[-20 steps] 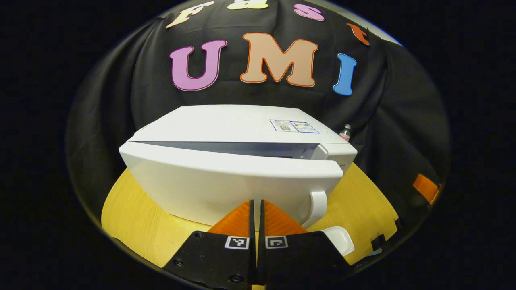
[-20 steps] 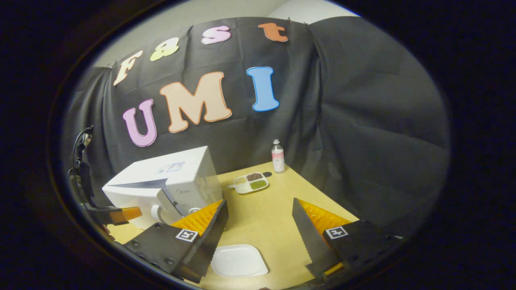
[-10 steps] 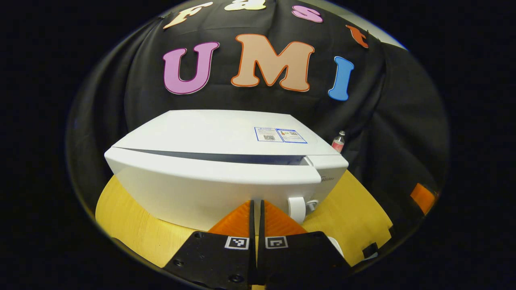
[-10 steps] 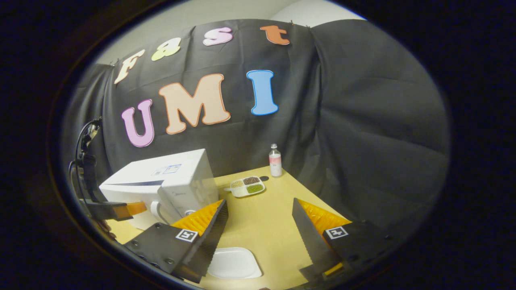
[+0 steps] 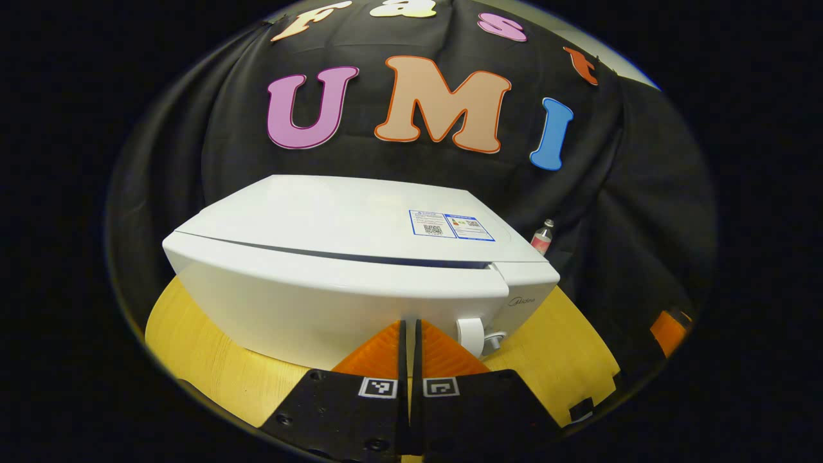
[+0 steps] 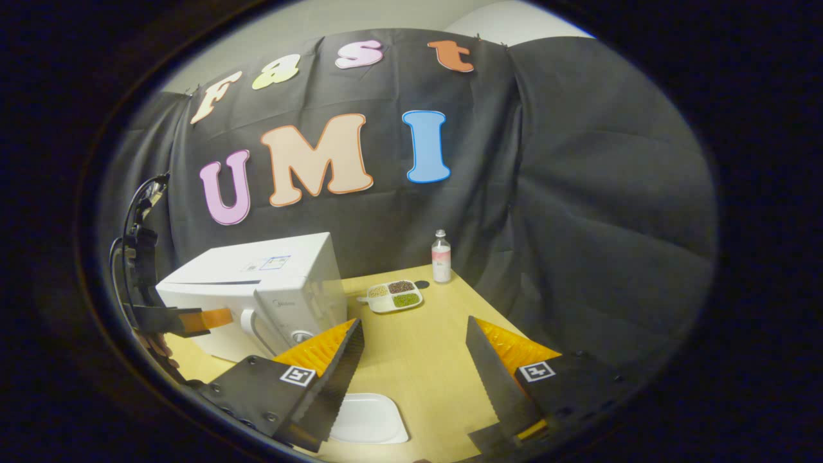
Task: Open the microwave oven with the left hand, put the food in, and close the microwave oven.
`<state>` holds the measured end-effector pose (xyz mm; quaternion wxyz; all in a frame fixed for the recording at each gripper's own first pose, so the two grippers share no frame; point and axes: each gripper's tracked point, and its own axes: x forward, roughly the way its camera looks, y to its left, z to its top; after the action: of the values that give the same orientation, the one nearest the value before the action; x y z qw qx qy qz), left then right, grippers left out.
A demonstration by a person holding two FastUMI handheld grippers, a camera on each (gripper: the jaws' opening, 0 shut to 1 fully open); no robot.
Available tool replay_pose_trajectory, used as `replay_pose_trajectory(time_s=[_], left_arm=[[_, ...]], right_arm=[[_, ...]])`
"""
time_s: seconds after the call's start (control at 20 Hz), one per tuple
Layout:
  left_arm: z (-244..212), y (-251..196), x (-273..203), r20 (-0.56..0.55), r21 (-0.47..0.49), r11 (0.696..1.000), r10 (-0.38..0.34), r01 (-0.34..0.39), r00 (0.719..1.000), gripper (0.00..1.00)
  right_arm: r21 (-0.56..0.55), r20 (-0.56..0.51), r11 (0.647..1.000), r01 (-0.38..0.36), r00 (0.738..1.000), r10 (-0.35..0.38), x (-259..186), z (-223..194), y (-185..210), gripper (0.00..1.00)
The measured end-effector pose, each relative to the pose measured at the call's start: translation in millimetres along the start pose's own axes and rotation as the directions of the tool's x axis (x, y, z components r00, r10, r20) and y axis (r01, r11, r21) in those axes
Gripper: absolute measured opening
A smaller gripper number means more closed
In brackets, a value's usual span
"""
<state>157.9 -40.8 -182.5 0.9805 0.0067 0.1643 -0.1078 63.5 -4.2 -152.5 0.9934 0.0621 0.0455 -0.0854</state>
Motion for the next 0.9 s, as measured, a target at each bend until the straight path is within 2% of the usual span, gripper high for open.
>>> replay_pose_trajectory(time_s=[0.6, 0.8, 0.9], left_arm=[[10.6, 3.8, 7.1, 0.048, -0.041, 0.999, 0.032, -0.030, 0.998, 0.00], [5.5, 5.6, 10.4, 0.026, -0.108, 0.994, 0.026, -0.023, 0.999, 0.00], [3.6, 6.3, 10.6, 0.015, -0.110, 0.994, 0.027, -0.025, 1.000, 0.01]], right_arm=[[-0.045, -0.038, 0.996, -0.075, 0.997, 0.074, 10.4, -10.0, 17.4, 0.92], [-0.079, -0.038, 0.993, -0.086, 0.996, 0.083, 10.3, -11.0, 23.7, 0.92], [-0.083, -0.040, 0.992, -0.096, 0.995, 0.092, 8.2, -12.0, 28.0, 0.92]])
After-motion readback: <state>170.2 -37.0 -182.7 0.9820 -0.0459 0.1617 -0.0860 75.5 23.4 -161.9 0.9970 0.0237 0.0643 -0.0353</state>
